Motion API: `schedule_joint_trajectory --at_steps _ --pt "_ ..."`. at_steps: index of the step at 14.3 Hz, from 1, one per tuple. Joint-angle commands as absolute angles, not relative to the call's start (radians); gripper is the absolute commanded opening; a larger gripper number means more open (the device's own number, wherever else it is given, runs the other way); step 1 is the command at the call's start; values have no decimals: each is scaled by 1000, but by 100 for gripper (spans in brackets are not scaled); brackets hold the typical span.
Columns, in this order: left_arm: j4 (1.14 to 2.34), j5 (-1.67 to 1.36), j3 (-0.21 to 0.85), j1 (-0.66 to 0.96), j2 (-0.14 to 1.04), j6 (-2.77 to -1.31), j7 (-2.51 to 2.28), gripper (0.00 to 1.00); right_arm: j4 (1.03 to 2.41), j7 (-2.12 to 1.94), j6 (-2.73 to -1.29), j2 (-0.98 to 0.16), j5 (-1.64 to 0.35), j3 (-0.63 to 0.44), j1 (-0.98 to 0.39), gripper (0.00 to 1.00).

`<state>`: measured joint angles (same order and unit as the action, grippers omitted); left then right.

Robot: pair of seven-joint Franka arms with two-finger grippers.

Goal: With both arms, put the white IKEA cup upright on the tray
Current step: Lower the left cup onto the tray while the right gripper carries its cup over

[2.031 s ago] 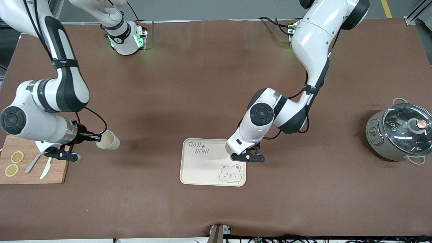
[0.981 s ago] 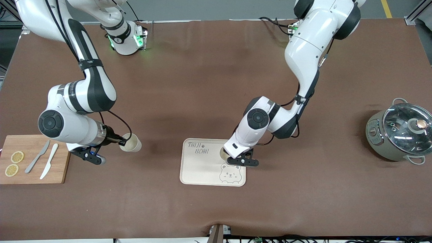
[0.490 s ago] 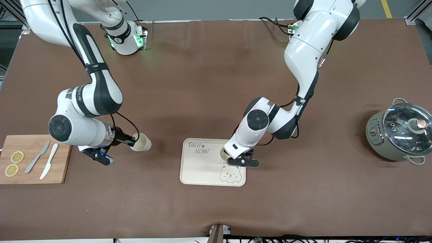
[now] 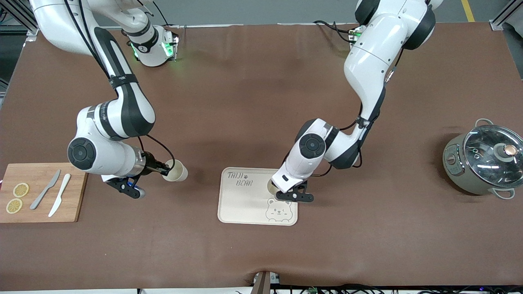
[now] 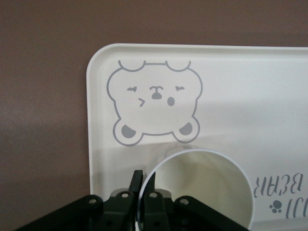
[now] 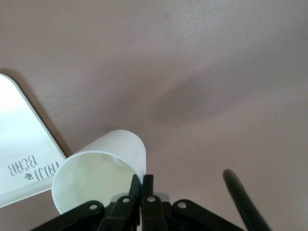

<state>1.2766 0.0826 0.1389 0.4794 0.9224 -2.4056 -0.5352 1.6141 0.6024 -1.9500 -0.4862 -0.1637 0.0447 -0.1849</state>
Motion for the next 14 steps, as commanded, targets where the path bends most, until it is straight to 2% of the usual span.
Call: schedule_joint_trajectory --at_steps 1,6,8,9,10,14 --pt "1255 107 112 506 936 -2401 -555 0 1585 612 -1939 -503 -178 44 -184 0" --pt "1256 130 107 509 934 -2401 -555 0 1585 614 -1951 -515 -179 44 -196 0" --pt "1256 163 107 515 934 -2401 -558 24 1583 620 -1954 -517 -181 44 -198 0" --pt "1256 166 107 515 934 -2401 -560 52 1585 643 -1954 -517 -181 44 -198 0" --pt "1256 166 107 515 934 -2401 -561 100 1585 658 -1954 -518 -181 44 -198 0" --pt "1256 164 107 520 931 -2399 -584 100 1551 737 -1954 -548 -183 46 -231 0"
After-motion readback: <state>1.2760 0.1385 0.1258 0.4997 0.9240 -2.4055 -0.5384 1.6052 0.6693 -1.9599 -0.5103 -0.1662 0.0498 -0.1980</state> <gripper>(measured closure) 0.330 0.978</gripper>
